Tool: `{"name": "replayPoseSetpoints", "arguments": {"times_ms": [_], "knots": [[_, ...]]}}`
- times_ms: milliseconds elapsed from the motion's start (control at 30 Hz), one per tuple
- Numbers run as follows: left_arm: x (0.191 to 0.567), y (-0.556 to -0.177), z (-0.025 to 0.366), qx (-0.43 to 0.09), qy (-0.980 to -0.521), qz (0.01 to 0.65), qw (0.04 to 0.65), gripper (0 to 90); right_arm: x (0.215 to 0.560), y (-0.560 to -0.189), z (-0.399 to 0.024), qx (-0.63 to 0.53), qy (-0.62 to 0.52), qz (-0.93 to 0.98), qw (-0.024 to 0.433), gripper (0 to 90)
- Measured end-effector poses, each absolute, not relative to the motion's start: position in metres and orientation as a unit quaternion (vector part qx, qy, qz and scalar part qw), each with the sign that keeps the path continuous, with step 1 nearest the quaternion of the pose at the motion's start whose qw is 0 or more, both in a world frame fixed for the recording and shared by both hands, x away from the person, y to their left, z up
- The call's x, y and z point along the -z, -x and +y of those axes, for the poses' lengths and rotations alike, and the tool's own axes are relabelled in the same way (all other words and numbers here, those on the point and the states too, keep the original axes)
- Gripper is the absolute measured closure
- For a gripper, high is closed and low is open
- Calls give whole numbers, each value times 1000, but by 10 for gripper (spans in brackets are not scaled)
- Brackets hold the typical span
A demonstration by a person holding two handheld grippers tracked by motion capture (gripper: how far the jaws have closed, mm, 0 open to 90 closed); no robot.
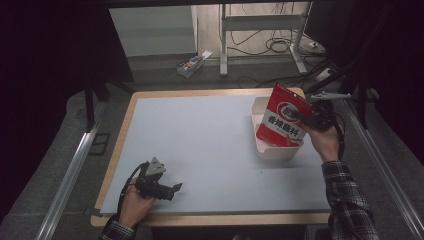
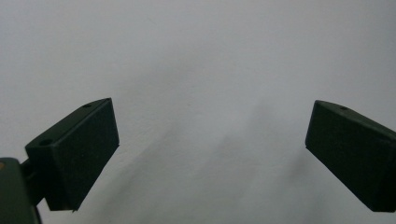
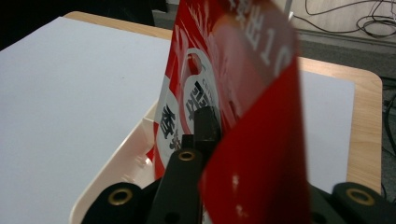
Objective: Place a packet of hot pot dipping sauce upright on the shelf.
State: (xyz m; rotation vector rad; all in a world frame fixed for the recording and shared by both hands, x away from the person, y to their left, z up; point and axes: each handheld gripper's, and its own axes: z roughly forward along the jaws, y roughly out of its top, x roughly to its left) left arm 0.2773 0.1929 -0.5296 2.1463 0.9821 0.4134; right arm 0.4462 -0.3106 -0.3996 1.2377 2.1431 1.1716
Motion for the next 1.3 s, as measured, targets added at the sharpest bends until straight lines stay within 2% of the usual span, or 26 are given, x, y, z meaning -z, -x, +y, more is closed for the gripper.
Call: {"name": "replayPoseSetpoints", "arguments": {"times_ms": [200,400,433,467,633,867,1300], "knots": [[530,-278,193,-160,-835,382,361,28,404,-453,-313,-406,-452,770,194,696],[530,-278,193,-159,-835,384,361,27,408,-457,-308,-379,-468,770,213,371],[530,-278,193,-159,-835,384,361,27,408,-457,-308,-379,-468,770,213,371],[531,-278,193,-159,-835,384,362,27,408,-457,-308,-375,-470,769,217,287],[530,-278,193,-159,-834,384,362,27,407,-455,-307,-389,-460,768,215,160],[529,-278,194,-155,-831,386,368,27,401,-449,-306,-394,-451,771,216,82],[527,-278,194,-144,-826,390,382,28,406,-432,-314,-398,-443,777,204,63]]}}
